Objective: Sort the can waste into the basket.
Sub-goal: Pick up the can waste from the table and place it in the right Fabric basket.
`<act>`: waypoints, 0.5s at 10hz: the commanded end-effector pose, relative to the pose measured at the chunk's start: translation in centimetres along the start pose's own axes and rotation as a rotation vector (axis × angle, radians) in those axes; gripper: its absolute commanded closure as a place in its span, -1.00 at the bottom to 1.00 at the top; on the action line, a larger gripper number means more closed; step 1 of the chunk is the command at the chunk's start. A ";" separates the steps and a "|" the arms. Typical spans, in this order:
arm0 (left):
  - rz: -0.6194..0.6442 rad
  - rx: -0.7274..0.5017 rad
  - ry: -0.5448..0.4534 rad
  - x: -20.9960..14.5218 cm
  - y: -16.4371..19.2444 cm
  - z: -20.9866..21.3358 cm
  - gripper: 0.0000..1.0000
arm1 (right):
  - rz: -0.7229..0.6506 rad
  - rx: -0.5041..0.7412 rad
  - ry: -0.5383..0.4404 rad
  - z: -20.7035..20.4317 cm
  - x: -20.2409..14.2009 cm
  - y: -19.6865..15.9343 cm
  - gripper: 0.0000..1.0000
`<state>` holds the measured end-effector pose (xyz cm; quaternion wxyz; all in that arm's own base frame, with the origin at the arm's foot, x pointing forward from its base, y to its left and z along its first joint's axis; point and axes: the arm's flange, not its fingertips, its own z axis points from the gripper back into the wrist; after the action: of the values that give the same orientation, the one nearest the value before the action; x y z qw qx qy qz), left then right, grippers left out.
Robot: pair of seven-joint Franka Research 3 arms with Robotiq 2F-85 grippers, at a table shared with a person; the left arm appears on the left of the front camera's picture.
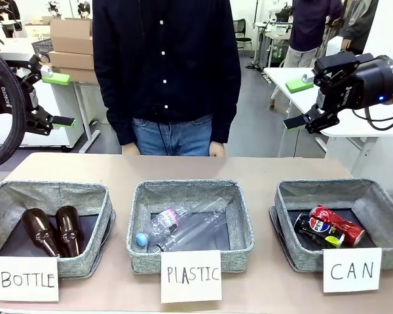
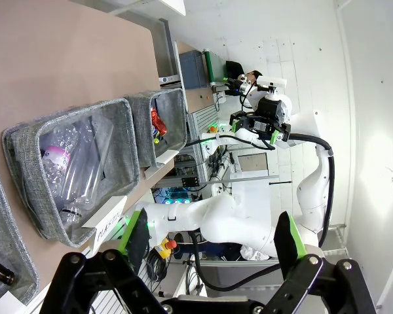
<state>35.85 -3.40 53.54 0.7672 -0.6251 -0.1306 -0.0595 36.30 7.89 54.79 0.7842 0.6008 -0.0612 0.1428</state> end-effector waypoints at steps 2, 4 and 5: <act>-0.017 0.003 -0.003 -0.1 0.0 0.2 -1.00 | 0.024 -0.001 0.007 0.2 0.0 0.0 -1.00; -0.017 0.003 -0.003 -0.1 0.0 0.2 -1.00 | 0.024 -0.001 0.007 0.2 0.0 0.0 -1.00; -0.017 0.003 -0.003 -0.1 0.0 0.2 -1.00 | 0.024 -0.001 0.007 0.2 0.0 0.0 -1.00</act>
<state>35.85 -3.40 53.54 0.7672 -0.6251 -0.1306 -0.0595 36.30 7.89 54.79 0.7841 0.6008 -0.0612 0.1428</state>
